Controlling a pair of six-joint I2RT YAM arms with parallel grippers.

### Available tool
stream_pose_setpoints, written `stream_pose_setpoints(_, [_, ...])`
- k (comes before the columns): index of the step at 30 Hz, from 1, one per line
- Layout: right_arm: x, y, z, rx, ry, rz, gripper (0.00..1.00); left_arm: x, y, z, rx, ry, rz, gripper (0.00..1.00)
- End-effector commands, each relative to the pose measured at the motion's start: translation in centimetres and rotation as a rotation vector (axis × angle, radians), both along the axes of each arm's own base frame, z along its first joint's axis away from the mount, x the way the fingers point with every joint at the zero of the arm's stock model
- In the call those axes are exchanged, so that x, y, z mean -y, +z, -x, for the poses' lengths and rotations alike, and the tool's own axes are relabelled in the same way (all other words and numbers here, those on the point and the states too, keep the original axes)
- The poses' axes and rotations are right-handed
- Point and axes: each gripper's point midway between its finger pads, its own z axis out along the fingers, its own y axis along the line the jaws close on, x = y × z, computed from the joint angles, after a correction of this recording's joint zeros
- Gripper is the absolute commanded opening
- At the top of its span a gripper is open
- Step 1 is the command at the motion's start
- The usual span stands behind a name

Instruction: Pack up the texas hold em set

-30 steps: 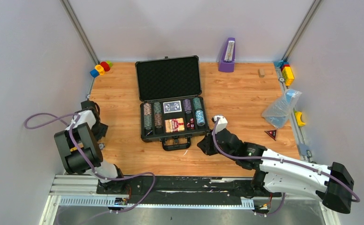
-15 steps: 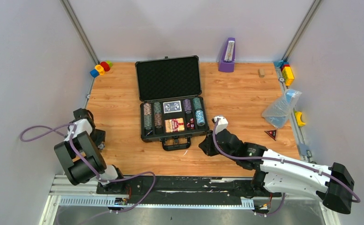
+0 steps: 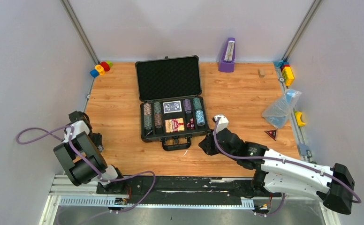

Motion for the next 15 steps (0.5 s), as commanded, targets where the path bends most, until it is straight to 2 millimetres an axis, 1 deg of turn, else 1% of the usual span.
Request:
stream_pose_setpoints(1, [-0.8, 2.2, -0.5, 0.03, -0.001, -0.037, 0.09, 0.2, -1.6, 2.6, -0.088, 0.044, 0.01, 0.42])
stream_pose_setpoints(3, [-0.8, 2.6, -0.5, 0.037, 0.0, -0.043, 0.09, 0.1, -1.6, 2.5, -0.078, 0.039, -0.004, 0.31])
stream_pose_setpoints(4, [-0.7, 2.7, -0.5, 0.043, -0.003, -0.046, 0.09, 0.2, -1.5, 2.5, -0.068, 0.035, -0.005, 0.14])
stream_pose_setpoints(6, [-0.5, 3.2, -0.7, 0.058, -0.013, -0.052, 0.09, 0.4, -1.4, 2.2, -0.041, 0.024, -0.001, 0.01])
stream_pose_setpoints(9, [-0.5, 3.7, -1.0, 0.075, -0.018, -0.054, 0.1, 0.8, -1.2, 1.6, 0.009, -0.006, 0.008, 0.0])
stream_pose_setpoints(12, [-0.7, 3.8, -1.1, 0.074, -0.019, -0.053, 0.1, 1.1, -0.4, 1.2, 0.055, -0.021, -0.005, 0.0])
stream_pose_setpoints(15, [-0.9, 3.7, -1.1, 0.069, -0.017, -0.051, 0.1, 1.0, 0.6, 1.6, 0.074, -0.005, -0.043, 0.0])
